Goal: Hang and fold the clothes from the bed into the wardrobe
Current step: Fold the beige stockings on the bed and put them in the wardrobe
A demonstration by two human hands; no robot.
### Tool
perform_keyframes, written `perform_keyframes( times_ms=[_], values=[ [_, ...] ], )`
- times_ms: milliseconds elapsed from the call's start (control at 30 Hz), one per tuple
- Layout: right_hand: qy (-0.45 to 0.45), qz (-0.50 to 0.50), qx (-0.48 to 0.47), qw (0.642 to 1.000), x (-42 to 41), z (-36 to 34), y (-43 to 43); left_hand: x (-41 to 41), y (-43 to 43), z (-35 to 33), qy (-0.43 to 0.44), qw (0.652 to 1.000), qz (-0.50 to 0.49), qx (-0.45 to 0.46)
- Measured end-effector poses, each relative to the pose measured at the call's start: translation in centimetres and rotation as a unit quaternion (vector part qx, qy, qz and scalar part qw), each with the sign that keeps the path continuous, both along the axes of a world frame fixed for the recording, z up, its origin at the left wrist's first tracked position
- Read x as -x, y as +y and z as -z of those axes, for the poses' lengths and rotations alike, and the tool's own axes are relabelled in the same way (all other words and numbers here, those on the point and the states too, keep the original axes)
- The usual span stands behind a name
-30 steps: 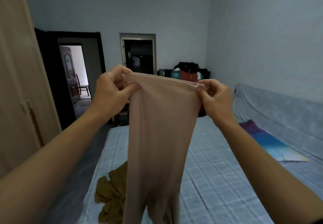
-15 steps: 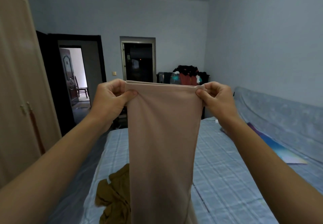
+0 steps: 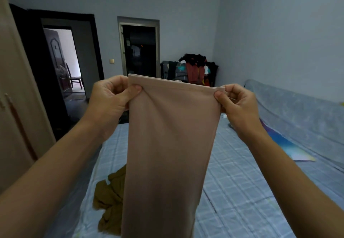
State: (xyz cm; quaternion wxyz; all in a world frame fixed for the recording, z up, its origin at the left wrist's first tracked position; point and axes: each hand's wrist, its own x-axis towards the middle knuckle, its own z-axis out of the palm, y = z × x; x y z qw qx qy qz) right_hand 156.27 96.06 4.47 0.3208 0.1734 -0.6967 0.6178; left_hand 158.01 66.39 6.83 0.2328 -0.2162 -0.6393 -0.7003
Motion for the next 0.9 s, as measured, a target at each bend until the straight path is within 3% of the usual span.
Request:
perform_keyframes(
  times_ms=[200,500,667,900],
  values=[
    [-0.060,-0.012,0.038,0.997,8.8,3.3,2.3,8.7,2.4,2.6,-0.030,0.998,-0.044,0.036],
    [-0.145,0.024,0.038,0.988,29.5,7.0,4.6,30.4,6.5,8.1,-0.136,0.975,-0.159,0.078],
    [-0.089,0.017,0.052,0.995,36.2,4.7,5.7,36.6,7.7,6.3,-0.111,0.977,-0.176,0.055],
    [-0.002,-0.013,0.061,0.998,37.7,1.4,6.6,36.8,7.7,3.7,-0.030,0.985,-0.146,0.084]
  ],
)
